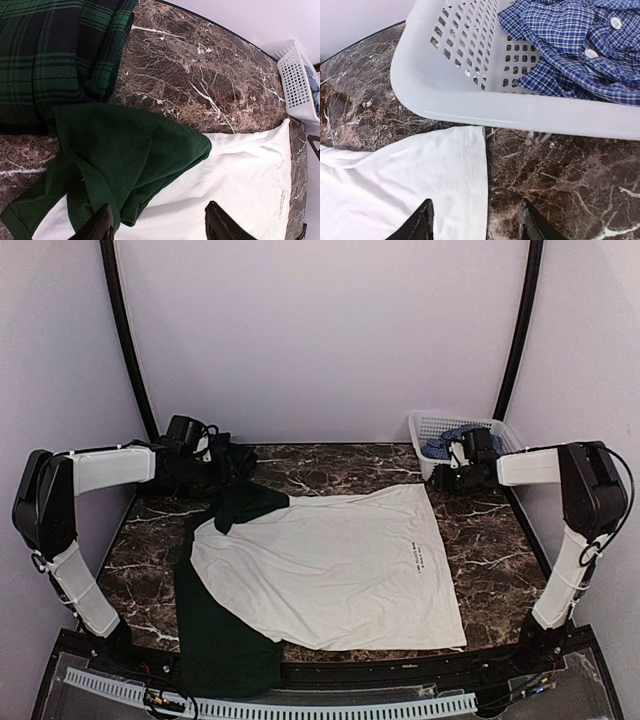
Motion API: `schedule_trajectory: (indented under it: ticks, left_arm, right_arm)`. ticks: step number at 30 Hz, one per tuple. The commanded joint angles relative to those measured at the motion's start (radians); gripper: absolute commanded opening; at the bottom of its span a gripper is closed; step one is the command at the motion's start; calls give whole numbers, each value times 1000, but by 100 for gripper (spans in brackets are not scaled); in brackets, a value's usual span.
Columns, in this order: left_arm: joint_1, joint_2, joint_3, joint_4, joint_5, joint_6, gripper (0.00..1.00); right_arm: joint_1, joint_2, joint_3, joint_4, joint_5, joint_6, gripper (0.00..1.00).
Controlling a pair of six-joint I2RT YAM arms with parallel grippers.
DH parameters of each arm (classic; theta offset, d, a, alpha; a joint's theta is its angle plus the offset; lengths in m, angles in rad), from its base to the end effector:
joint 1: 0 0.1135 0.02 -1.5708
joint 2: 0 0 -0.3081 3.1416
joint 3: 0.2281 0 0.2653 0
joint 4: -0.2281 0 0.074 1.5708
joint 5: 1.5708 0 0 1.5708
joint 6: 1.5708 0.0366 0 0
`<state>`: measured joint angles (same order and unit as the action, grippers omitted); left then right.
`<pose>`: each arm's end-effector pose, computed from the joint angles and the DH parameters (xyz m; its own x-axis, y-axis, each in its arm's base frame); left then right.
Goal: Fold and stack the mixed laundry pile
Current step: Move the bin to the corner of the board, then pick up the flattened T-shirt from the center of the board.
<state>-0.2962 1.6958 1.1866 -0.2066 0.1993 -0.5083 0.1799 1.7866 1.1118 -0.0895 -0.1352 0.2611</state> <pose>0.3768 -0.1226 0.2735 -0.7571 -0.2677 -0.5959 0.0693 0.8741 -0.4807 0.3974 0.0773 0.2235 -0.7283 0.1275 -0.6733 -0.0880 0.9570 0.2765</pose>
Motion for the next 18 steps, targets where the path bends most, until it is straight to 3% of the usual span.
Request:
schedule_trajectory:
  ticks: [1,10,14,18]
  left_arm:
    - [2,-42,-17,13,9,10,62]
    - [2,-44,-16,10,4,13,62]
    - [1,-39,-14,4,-2,16,62]
    - [2,-41,-16,8,3,22,62]
  right_arm:
    - [33,75,18,156,18,51,54]
    - [53,221,214,-27,74,59,51]
    - [68,238,238,-76,93,59,51]
    - [111,172,158,-28,100,45,51]
